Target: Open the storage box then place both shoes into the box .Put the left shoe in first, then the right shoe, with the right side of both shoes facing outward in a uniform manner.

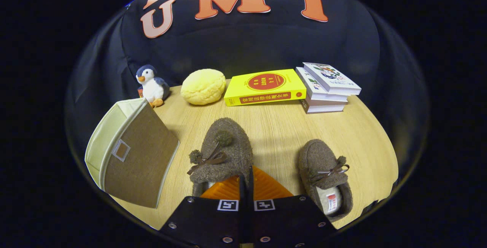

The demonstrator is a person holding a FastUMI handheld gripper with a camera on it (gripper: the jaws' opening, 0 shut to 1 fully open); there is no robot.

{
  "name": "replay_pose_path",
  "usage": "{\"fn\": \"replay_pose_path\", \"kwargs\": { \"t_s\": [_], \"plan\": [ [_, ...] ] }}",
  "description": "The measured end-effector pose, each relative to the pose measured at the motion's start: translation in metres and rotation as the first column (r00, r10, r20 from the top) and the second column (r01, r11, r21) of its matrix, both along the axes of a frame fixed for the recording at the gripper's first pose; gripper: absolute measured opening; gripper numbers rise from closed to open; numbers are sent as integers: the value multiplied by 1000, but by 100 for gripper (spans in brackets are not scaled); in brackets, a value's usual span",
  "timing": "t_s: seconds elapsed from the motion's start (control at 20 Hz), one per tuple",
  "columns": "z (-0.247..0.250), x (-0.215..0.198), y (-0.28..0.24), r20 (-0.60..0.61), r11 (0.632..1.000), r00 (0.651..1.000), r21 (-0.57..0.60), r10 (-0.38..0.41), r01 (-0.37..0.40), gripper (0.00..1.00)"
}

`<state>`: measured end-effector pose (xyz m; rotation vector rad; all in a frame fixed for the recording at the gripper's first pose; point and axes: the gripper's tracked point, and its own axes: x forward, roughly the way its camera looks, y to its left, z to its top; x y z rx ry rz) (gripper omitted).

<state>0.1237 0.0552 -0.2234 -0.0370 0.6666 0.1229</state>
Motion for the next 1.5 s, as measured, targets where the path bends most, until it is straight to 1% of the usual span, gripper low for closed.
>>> {"fn": "replay_pose_path", "kwargs": {
  "t_s": [0.15, 0.35, 0.5, 0.65, 0.75, 0.95, 1.15, 1.3, 1.5],
  "plan": [
    [31, -7, 7, 19, 997, 997, 13, -78, 78, 0],
    [80, -21, 23, 69, 982, 980, 14, -188, 188, 1],
    [114, -32, 51, 122, 973, 966, 16, -228, 228, 0],
    [135, -38, 99, 152, 974, 962, 55, -225, 219, 1],
    [140, -43, 135, 148, 976, 966, 88, -212, 200, 0],
    [139, -49, 203, 144, 983, 976, 115, -160, 144, 1],
    [110, -54, 263, 86, 989, 991, 118, -104, 93, 1],
    [82, -54, 287, 39, 988, 993, 118, -108, 102, 1],
    [41, -53, 307, -26, 990, 993, 85, -113, 114, 1]
  ]
}}
